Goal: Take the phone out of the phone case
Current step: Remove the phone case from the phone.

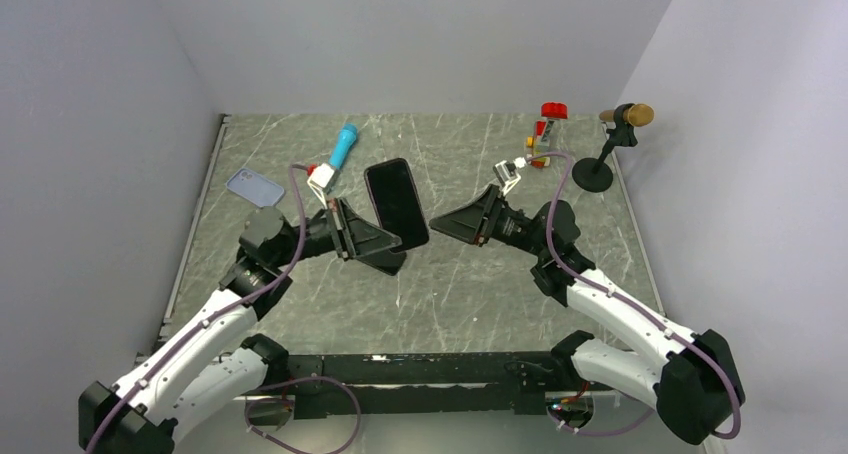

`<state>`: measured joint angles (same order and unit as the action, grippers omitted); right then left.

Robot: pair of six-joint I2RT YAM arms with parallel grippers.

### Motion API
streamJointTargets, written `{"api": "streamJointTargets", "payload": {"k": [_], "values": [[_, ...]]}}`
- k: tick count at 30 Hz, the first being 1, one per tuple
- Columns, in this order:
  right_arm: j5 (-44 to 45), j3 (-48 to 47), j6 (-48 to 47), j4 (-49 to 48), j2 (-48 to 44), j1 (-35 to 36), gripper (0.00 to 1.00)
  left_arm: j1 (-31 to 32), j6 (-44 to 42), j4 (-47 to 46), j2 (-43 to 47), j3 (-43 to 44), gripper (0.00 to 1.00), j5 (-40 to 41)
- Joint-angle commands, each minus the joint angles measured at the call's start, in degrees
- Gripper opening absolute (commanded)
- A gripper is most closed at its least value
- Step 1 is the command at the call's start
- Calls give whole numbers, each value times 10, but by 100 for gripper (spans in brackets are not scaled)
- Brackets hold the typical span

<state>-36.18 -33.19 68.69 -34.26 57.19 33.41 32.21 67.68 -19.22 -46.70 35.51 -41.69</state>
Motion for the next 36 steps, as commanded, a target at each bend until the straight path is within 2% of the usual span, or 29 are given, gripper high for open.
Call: {"api": "streamJointTargets", "payload": {"k": [1, 6, 9, 11, 17, 27, 36], "values": [[-32, 7, 11, -53, -12, -17, 75, -42, 35, -30, 31, 47, 0, -31], [-42, 6, 4, -71, -3, -7, 74, -63, 76, -65, 31, 46, 0, -53], [-50, 2, 8, -93, 15, 1, 64, -67, 94, -83, 36, 36, 0, -55], [-55, -10, 11, -112, 31, 15, 61, -68, 98, -82, 39, 33, 0, -54], [-51, -37, 4, -115, 64, 46, 61, -70, 93, -76, 35, 32, 0, -55], [-42, -64, 5, -125, 93, 57, 59, -69, 100, -88, 27, 20, 0, -64], [-28, -101, -2, -142, 132, 75, 50, -70, 90, -64, 32, 13, 0, -70]]}}
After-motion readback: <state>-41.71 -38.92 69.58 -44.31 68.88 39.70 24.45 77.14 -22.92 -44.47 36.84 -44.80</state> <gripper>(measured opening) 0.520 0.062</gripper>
